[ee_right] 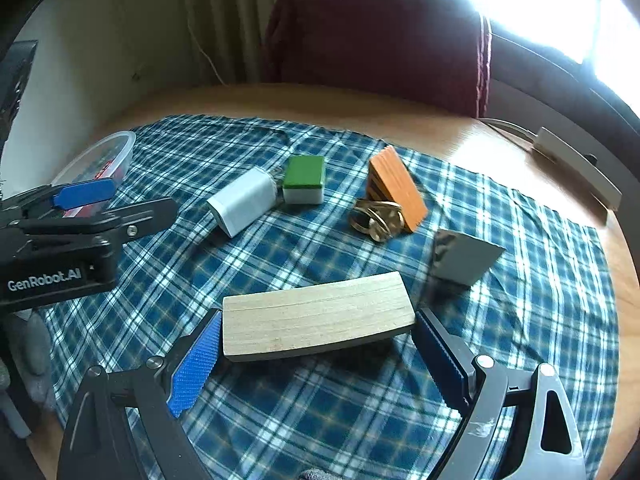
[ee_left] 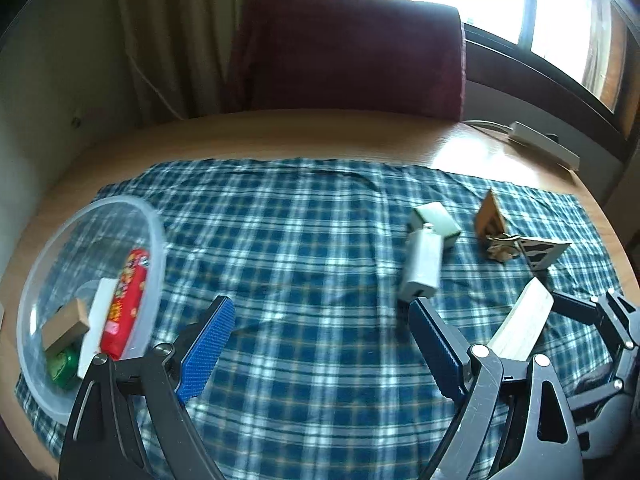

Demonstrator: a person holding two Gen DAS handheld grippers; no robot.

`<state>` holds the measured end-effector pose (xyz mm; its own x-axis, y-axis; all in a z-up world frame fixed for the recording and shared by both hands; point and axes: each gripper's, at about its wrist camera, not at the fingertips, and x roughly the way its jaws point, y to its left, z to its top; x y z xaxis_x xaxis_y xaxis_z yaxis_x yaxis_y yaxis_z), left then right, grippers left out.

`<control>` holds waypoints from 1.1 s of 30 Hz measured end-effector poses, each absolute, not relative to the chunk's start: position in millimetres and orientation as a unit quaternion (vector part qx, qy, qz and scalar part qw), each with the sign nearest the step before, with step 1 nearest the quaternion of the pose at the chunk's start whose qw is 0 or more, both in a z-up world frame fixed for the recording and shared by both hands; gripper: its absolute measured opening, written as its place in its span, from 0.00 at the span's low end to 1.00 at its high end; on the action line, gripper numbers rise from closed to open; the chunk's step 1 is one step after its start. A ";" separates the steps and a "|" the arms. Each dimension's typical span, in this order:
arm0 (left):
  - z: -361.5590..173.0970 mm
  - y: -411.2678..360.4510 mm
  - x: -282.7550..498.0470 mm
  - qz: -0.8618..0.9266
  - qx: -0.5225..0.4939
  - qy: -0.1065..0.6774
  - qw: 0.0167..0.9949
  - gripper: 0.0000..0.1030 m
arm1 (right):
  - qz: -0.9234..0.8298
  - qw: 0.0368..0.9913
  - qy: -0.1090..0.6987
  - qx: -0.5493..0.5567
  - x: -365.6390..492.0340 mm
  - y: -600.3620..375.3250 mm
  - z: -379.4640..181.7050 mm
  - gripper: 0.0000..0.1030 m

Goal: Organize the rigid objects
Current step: 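Grasp the white USB charger with the left gripper while the right gripper holds the plank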

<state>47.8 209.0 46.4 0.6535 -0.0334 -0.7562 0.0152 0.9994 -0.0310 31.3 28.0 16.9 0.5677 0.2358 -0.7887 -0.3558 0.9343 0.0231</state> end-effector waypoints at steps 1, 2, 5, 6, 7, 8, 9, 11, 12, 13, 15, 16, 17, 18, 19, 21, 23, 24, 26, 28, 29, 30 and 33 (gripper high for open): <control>47.0 203.0 47.9 -0.017 -0.009 0.417 0.909 0.87 | 0.167 0.883 0.434 -0.067 31.2 26.7 16.8 0.92; 46.4 198.6 49.7 -0.022 -0.007 0.419 0.908 0.87 | 0.166 0.882 0.435 -0.064 31.3 25.1 16.7 0.92; 44.4 186.7 55.4 -0.034 0.002 0.423 0.906 0.87 | 0.167 0.882 0.437 -0.060 31.8 23.7 16.4 0.92; 43.1 184.0 57.7 -0.036 0.006 0.424 0.905 0.87 | 0.167 0.882 0.437 -0.059 31.9 23.3 16.3 0.92; 41.0 181.6 61.2 -0.035 0.010 0.426 0.904 0.87 | 0.168 0.882 0.437 -0.059 32.1 23.2 16.2 0.92; 39.4 180.2 63.7 -0.034 0.011 0.428 0.903 0.87 | 0.168 0.882 0.437 -0.058 31.9 23.0 16.4 0.92; 37.3 179.6 66.9 -0.032 0.011 0.430 0.902 0.87 | 0.168 0.882 0.436 -0.058 31.8 23.3 16.7 0.92; 32.5 182.0 73.3 -0.025 0.009 0.436 0.900 0.87 | 0.168 0.882 0.436 -0.056 31.6 23.2 16.8 0.92; 30.9 184.9 75.9 -0.021 0.007 0.438 0.899 0.87 | 0.168 0.883 0.436 -0.055 31.0 23.1 17.0 0.92; 29.9 187.9 78.2 -0.016 0.004 0.439 0.898 0.87 | 0.167 0.883 0.436 -0.053 30.2 23.3 17.1 0.92; 28.4 197.3 82.5 -0.002 -0.003 0.441 0.897 0.87 | 0.166 0.883 0.435 -0.051 29.4 22.4 17.4 0.92; 28.3 202.9 83.3 0.005 -0.007 0.441 0.897 0.87 | 0.165 0.883 0.435 -0.050 28.5 21.9 17.7 0.92; 28.5 207.6 84.6 0.013 -0.012 0.439 0.899 0.87 | 0.164 0.884 0.435 -0.049 28.0 22.1 17.8 0.92; 29.2 212.9 86.5 0.021 -0.017 0.437 0.899 0.87 | 0.163 0.884 0.435 -0.048 27.5 22.3 18.0 0.92; 29.7 216.0 87.4 0.026 -0.019 0.435 0.900 0.87 | 0.162 0.885 0.435 -0.047 27.4 22.1 18.0 0.92; 31.3 220.9 90.1 0.033 -0.023 0.433 0.900 0.87 | 0.161 0.885 0.435 -0.046 27.6 22.0 18.0 0.92; 31.9 221.6 91.1 0.029 -0.025 0.432 0.901 0.87 | 0.159 0.885 0.435 -0.045 28.1 21.5 17.7 0.92; 32.6 219.6 90.4 0.024 -0.024 0.431 0.902 0.87 | 0.159 0.885 0.435 -0.044 28.4 21.4 17.5 0.92; 33.4 214.0 89.1 0.014 -0.019 0.428 0.903 0.87 | 0.158 0.885 0.435 -0.043 29.0 21.1 17.2 0.92; 34.2 205.1 87.3 0.002 -0.015 0.429 0.903 0.87 | 0.157 0.886 0.435 -0.041 29.2 21.0 17.5 0.92; 34.6 200.7 85.8 -0.004 -0.014 0.429 0.903 0.87 | 0.156 0.886 0.434 -0.040 29.5 20.6 17.2 0.92; 34.9 197.4 83.9 -0.008 -0.012 0.428 0.904 0.87 | 0.155 0.887 0.434 -0.039 29.4 20.3 17.4 0.92; 36.3 188.9 79.0 -0.016 -0.009 0.425 0.905 0.87 | 0.155 0.886 0.435 -0.036 29.6 19.5 17.2 0.92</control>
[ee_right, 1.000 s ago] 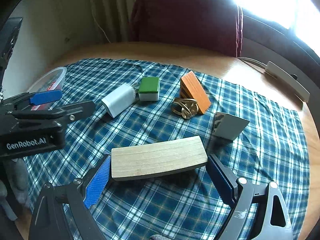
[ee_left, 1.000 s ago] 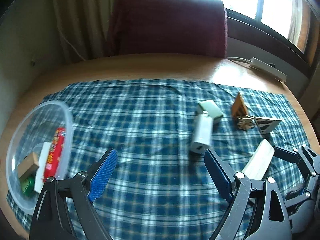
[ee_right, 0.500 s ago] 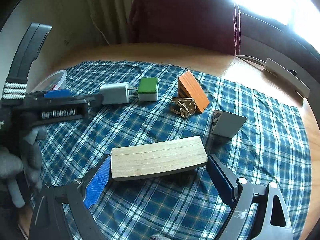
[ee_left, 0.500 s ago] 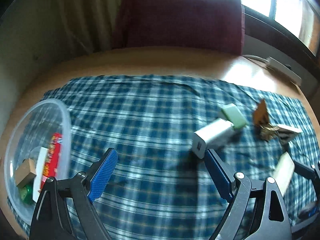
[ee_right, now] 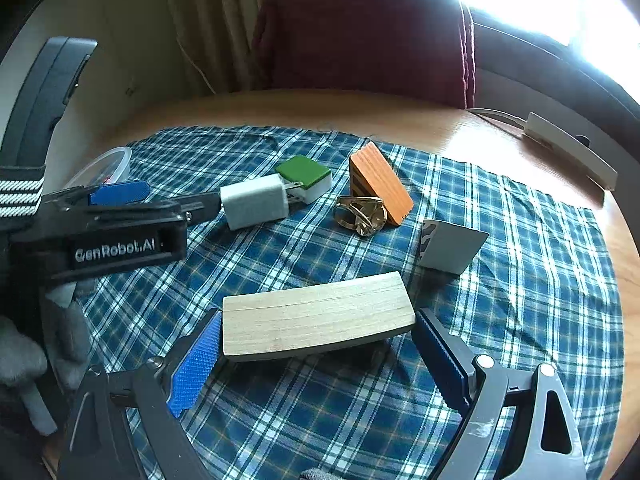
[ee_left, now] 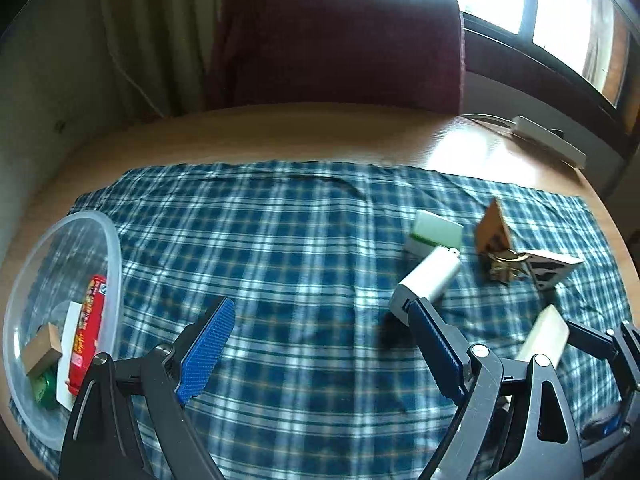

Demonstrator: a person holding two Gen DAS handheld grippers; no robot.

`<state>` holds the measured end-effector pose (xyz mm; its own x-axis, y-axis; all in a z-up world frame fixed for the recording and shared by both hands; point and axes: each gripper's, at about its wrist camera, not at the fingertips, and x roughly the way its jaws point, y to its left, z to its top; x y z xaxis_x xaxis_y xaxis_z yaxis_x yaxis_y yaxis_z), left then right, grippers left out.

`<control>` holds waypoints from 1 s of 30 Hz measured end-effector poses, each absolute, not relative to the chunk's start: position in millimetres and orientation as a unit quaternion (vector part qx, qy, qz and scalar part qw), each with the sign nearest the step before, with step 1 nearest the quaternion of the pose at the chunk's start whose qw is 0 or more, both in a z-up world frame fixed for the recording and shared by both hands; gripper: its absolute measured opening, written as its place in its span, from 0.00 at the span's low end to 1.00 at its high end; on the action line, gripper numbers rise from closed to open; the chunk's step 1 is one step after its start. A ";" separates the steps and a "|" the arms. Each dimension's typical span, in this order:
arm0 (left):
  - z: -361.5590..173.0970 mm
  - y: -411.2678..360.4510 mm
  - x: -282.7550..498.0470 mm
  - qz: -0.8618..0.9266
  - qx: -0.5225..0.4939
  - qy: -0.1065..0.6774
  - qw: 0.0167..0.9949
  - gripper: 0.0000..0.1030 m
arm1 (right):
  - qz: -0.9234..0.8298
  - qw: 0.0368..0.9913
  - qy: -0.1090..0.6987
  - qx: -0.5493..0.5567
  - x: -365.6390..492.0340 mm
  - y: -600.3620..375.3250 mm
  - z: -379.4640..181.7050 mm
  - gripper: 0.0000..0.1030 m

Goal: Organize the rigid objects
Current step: 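Grasp the white USB charger with the left gripper while the right gripper holds the plank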

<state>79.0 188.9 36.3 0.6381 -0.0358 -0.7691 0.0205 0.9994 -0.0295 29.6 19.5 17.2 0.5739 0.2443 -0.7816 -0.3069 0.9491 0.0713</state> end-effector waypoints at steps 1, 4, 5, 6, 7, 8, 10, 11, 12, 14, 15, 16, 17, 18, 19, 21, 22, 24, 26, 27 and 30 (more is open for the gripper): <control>36.6 186.5 78.1 -0.018 -0.007 0.425 0.905 0.87 | 0.155 0.886 0.435 -0.035 29.6 19.3 17.0 0.92; 36.9 180.0 75.5 -0.023 -0.001 0.426 0.904 0.87 | 0.151 0.886 0.437 -0.033 29.5 18.6 16.0 0.92; 37.0 179.2 74.8 -0.024 0.000 0.426 0.904 0.87 | 0.149 0.886 0.438 -0.033 30.0 17.9 15.5 0.92; 37.0 178.7 74.7 -0.025 0.001 0.427 0.904 0.87 | 0.145 0.886 0.440 -0.031 30.9 17.2 15.0 0.92; 37.4 177.3 74.1 -0.026 0.002 0.427 0.904 0.87 | 0.143 0.886 0.441 -0.030 31.9 16.6 14.6 0.92; 37.6 176.0 73.6 -0.028 0.004 0.426 0.904 0.87 | 0.141 0.885 0.443 -0.028 32.6 15.7 14.0 0.92; 36.2 175.1 74.7 -0.028 0.009 0.427 0.904 0.87 | 0.138 0.885 0.444 -0.025 33.4 14.3 13.4 0.92; 35.0 175.0 76.0 -0.026 0.011 0.427 0.904 0.87 | 0.137 0.885 0.444 -0.025 33.3 14.0 13.4 0.92; 33.3 176.0 78.2 -0.022 0.012 0.429 0.903 0.87 | 0.136 0.886 0.443 -0.024 33.1 14.1 13.6 0.92; 29.6 177.3 84.4 -0.010 0.015 0.430 0.902 0.87 | 0.135 0.886 0.443 -0.024 32.5 14.0 14.2 0.92; 27.5 178.3 88.9 0.001 0.016 0.431 0.902 0.87 | 0.135 0.886 0.443 -0.024 32.4 13.6 14.0 0.92; 26.6 181.6 92.8 0.012 0.015 0.431 0.902 0.87 | 0.135 0.886 0.443 -0.023 32.2 13.7 14.1 0.92; 26.0 185.6 95.5 0.024 0.010 0.432 0.901 0.87 | 0.136 0.886 0.443 -0.023 32.5 13.2 14.2 0.92; 26.4 191.0 97.5 0.030 0.001 0.434 0.900 0.87 | 0.135 0.886 0.444 -0.022 32.3 13.1 14.1 0.92; 27.3 196.0 98.0 0.032 -0.010 0.435 0.900 0.87 | 0.135 0.885 0.444 -0.021 32.3 13.2 14.1 0.92; 32.3 200.6 96.0 0.031 -0.026 0.432 0.901 0.87 | 0.134 0.885 0.446 -0.020 33.2 13.5 13.5 0.92; 34.3 201.4 94.2 0.027 -0.028 0.428 0.903 0.87 | 0.133 0.884 0.447 -0.021 33.4 13.5 13.2 0.92; 40.8 195.9 89.3 0.010 -0.032 0.420 0.907 0.87 | 0.131 0.883 0.449 -0.022 33.2 13.5 12.1 0.92; 45.2 190.3 83.3 -0.012 -0.035 0.417 0.908 0.87 | 0.129 0.883 0.450 -0.022 32.9 13.4 11.5 0.92; 47.0 184.8 81.3 -0.023 -0.035 0.416 0.909 0.87 | 0.128 0.884 0.450 -0.022 32.4 13.2 11.7 0.92; 49.8 171.3 79.9 -0.041 -0.028 0.415 0.908 0.87 | 0.125 0.884 0.450 -0.018 31.4 10.6 11.8 0.92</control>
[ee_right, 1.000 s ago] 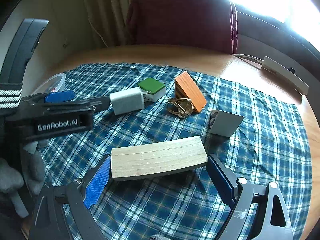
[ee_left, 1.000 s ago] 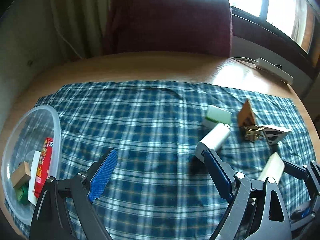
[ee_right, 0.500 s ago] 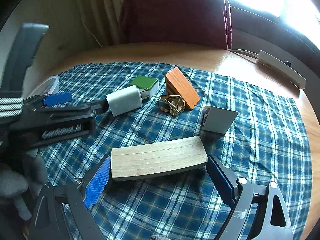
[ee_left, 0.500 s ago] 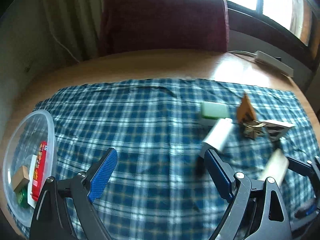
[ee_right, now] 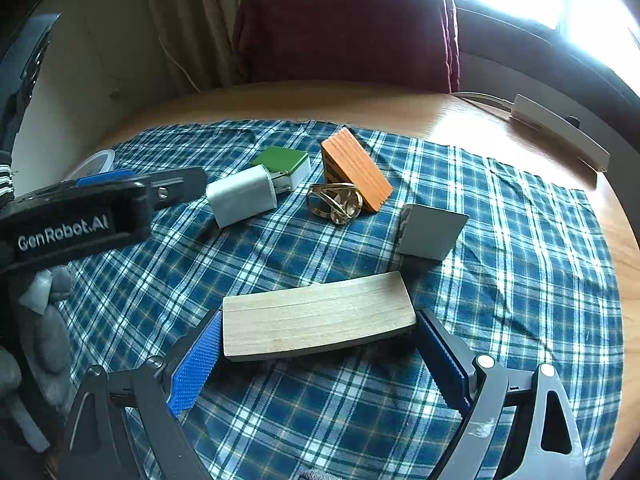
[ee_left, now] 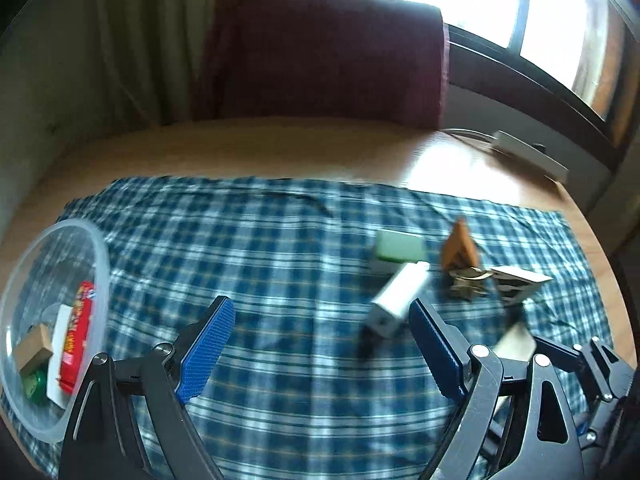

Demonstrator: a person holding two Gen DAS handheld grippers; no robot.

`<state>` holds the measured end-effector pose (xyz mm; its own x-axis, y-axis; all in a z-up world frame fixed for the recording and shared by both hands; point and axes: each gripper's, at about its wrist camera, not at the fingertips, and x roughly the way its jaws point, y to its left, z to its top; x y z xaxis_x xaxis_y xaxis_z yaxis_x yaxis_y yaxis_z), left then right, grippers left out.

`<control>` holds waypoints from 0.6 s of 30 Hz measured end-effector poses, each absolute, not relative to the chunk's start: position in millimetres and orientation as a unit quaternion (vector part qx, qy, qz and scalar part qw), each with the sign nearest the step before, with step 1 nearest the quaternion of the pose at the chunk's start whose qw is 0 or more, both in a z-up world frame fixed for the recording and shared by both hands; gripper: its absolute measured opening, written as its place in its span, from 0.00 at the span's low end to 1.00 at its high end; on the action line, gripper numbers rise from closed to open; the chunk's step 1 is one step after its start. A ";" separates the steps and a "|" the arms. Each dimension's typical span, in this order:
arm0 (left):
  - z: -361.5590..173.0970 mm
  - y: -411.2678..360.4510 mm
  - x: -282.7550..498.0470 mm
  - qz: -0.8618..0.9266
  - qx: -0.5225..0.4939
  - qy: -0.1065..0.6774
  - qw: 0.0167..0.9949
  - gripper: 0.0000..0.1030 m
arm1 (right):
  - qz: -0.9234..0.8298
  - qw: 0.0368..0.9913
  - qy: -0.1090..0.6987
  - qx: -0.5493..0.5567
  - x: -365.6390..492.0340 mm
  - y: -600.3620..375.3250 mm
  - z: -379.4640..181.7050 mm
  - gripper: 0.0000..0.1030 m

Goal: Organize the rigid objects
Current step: 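Grasp the white USB charger with the left gripper while the right gripper holds the plank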

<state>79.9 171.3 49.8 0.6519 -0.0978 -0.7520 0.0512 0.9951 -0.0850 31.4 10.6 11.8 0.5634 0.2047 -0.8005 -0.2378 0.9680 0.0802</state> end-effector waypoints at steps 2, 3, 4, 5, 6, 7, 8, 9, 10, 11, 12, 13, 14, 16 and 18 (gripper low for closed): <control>48.3 164.5 83.4 -0.046 -0.023 0.418 0.907 0.87 | 0.123 0.884 0.451 -0.016 31.1 8.2 11.8 0.92; 47.2 160.4 84.6 -0.048 -0.021 0.420 0.906 0.87 | 0.122 0.884 0.451 -0.015 30.8 7.8 11.8 0.92; 45.2 156.6 86.7 -0.050 -0.017 0.421 0.905 0.87 | 0.122 0.884 0.451 -0.014 30.4 6.2 11.9 0.92; 42.6 152.6 89.5 -0.053 -0.013 0.424 0.904 0.87 | 0.121 0.884 0.450 -0.013 30.0 5.3 12.0 0.92; 40.8 149.2 91.2 -0.055 -0.012 0.427 0.903 0.87 | 0.121 0.884 0.451 -0.012 30.4 5.0 12.1 0.92; 38.4 145.7 94.0 -0.060 -0.011 0.430 0.901 0.86 | 0.120 0.884 0.451 -0.012 30.0 4.6 12.1 0.92; 36.5 142.4 96.5 -0.066 -0.012 0.432 0.900 0.84 | 0.120 0.884 0.451 -0.011 29.9 4.1 12.1 0.92; 34.7 139.5 98.9 -0.072 -0.010 0.431 0.899 0.77 | 0.120 0.885 0.451 -0.010 29.8 3.9 12.1 0.92; 33.4 138.4 99.6 -0.075 -0.007 0.431 0.899 0.72 | 0.120 0.885 0.451 -0.010 29.6 4.0 12.1 0.92; 31.7 135.0 101.7 -0.080 -0.004 0.433 0.898 0.60 | 0.120 0.885 0.451 -0.010 29.9 4.0 12.1 0.92; 30.4 133.3 103.8 -0.086 -0.004 0.436 0.896 0.50 | 0.119 0.885 0.451 -0.010 30.0 4.6 11.9 0.92; 28.0 131.9 106.3 -0.095 -0.008 0.440 0.893 0.46 | 0.119 0.885 0.450 -0.011 29.8 4.2 11.9 0.92; 26.4 130.7 107.7 -0.103 -0.011 0.443 0.891 0.40 | 0.120 0.885 0.450 -0.011 30.2 3.8 11.9 0.92; 22.7 128.4 108.0 -0.113 -0.011 0.444 0.889 0.36 | 0.119 0.885 0.450 -0.010 30.1 3.2 12.0 0.92; 22.0 122.8 106.4 -0.117 -0.007 0.438 0.891 0.31 | 0.117 0.886 0.449 -0.009 29.3 2.5 12.4 0.92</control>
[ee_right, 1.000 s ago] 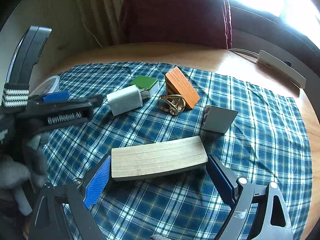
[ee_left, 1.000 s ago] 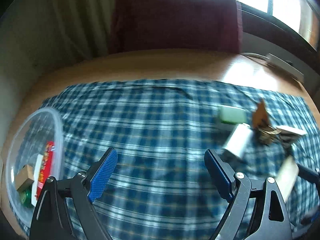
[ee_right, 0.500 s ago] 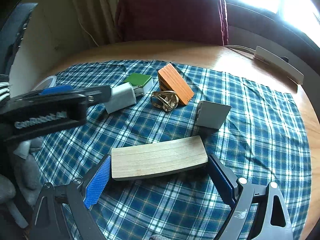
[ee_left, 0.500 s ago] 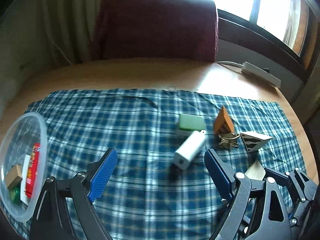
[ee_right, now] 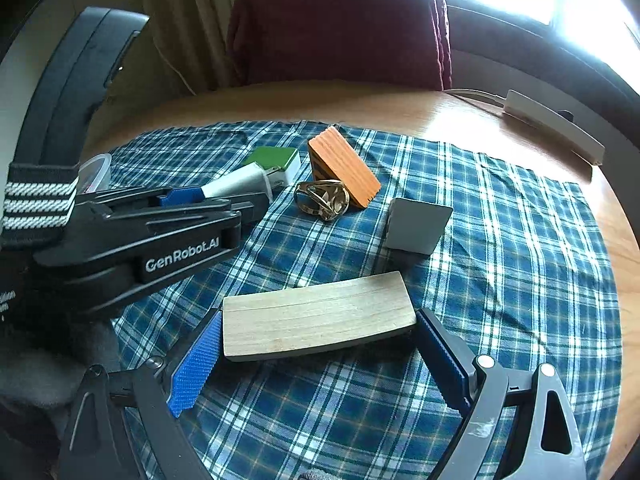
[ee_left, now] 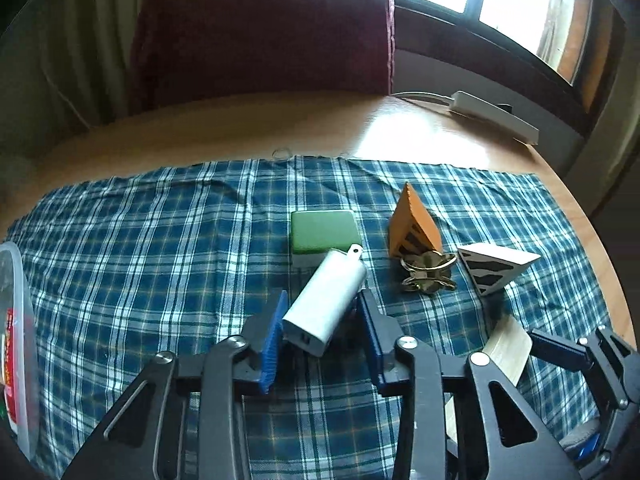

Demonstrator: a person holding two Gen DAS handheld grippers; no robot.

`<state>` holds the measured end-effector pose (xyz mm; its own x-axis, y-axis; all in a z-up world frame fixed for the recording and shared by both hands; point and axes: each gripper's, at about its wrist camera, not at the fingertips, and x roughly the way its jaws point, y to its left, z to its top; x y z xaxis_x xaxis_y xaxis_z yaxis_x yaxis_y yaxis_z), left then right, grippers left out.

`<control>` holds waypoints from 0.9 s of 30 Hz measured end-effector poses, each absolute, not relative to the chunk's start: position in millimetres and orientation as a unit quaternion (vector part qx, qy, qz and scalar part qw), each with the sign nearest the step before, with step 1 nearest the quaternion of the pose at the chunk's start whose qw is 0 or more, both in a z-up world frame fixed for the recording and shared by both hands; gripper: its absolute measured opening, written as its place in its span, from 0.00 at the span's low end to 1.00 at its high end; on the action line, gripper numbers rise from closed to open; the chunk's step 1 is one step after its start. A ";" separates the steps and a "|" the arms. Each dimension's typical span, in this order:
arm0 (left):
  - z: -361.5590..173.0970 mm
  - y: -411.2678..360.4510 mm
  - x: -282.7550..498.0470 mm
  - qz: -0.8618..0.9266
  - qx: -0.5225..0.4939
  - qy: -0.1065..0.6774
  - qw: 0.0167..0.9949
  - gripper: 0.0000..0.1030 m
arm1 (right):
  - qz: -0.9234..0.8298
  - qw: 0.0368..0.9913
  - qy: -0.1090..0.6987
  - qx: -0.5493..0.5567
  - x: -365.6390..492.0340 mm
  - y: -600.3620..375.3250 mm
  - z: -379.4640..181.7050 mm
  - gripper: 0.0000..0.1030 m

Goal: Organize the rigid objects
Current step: 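Grasp the white USB charger with the left gripper while the right gripper holds the plank, then carry the white charger into the clear bowl and open the left gripper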

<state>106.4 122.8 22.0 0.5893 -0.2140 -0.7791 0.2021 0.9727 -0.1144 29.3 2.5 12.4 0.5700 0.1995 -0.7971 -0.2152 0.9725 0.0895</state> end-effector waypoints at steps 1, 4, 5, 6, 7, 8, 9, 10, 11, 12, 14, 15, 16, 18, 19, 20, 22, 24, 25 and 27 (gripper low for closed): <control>21.9 121.4 105.5 -0.120 -0.009 0.437 0.891 0.30 | 0.116 0.886 0.448 -0.008 29.1 2.2 12.4 0.92; 22.8 120.9 97.8 -0.119 -0.011 0.431 0.895 0.27 | 0.115 0.887 0.447 -0.008 29.1 3.5 12.4 0.92; 23.4 121.8 95.5 -0.117 -0.011 0.429 0.896 0.26 | 0.115 0.887 0.447 -0.008 29.6 4.4 12.1 0.92; 23.9 123.6 92.0 -0.113 -0.011 0.427 0.897 0.24 | 0.114 0.887 0.447 -0.008 29.1 4.5 12.2 0.92; 25.1 128.5 88.1 -0.111 -0.011 0.426 0.898 0.23 | 0.114 0.887 0.447 -0.008 29.0 4.3 12.3 0.92; 26.0 133.1 82.7 -0.107 -0.010 0.425 0.899 0.21 | 0.114 0.887 0.447 -0.009 28.5 4.2 12.5 0.92; 26.9 136.2 80.2 -0.104 -0.010 0.425 0.899 0.21 | 0.114 0.887 0.447 -0.010 28.2 4.0 12.7 0.92; 28.1 141.1 75.7 -0.102 -0.013 0.424 0.900 0.21 | 0.115 0.887 0.447 -0.009 28.3 3.6 12.8 0.92; 28.7 144.0 71.8 -0.101 -0.015 0.422 0.901 0.21 | 0.116 0.887 0.447 -0.009 28.0 3.2 13.1 0.92; 30.1 147.3 69.9 -0.100 -0.017 0.421 0.901 0.21 | 0.116 0.887 0.447 -0.008 28.0 3.4 13.1 0.92; 33.2 153.8 63.6 -0.091 -0.019 0.415 0.905 0.21 | 0.115 0.887 0.447 -0.008 29.0 5.2 12.5 0.92; 34.7 157.5 60.2 -0.087 -0.021 0.413 0.906 0.21 | 0.116 0.887 0.447 -0.008 28.8 5.2 12.7 0.92; 36.1 161.0 57.8 -0.085 -0.022 0.412 0.907 0.21 | 0.116 0.887 0.447 -0.008 28.8 4.9 12.6 0.92; 37.7 166.6 53.4 -0.080 -0.025 0.411 0.908 0.21 | 0.117 0.887 0.447 -0.009 28.1 5.0 12.8 0.92; 37.4 167.9 51.7 -0.079 -0.027 0.412 0.907 0.21 | 0.117 0.887 0.447 -0.010 27.0 6.2 13.1 0.92; 36.6 169.7 50.3 -0.078 -0.028 0.413 0.907 0.21 | 0.118 0.886 0.447 -0.011 26.1 7.4 12.9 0.92; 34.3 176.6 43.7 -0.077 -0.031 0.416 0.905 0.21 | 0.120 0.886 0.447 -0.015 23.7 10.8 12.4 0.92; 30.8 181.3 41.9 -0.074 -0.033 0.423 0.902 0.21 | 0.121 0.886 0.447 -0.019 22.2 13.3 11.5 0.92; 29.2 182.5 42.3 -0.073 -0.035 0.426 0.901 0.21 | 0.121 0.886 0.447 -0.022 22.1 13.9 11.3 0.92; 25.6 182.4 45.9 -0.070 -0.037 0.434 0.897 0.23 | 0.121 0.886 0.447 -0.021 22.4 14.5 10.9 0.92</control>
<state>45.9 182.4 25.6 0.6131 -0.1567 -0.7743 0.0928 0.9876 -0.1263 22.4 14.5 10.9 0.5713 0.1963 -0.7969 -0.2333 0.9698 0.0716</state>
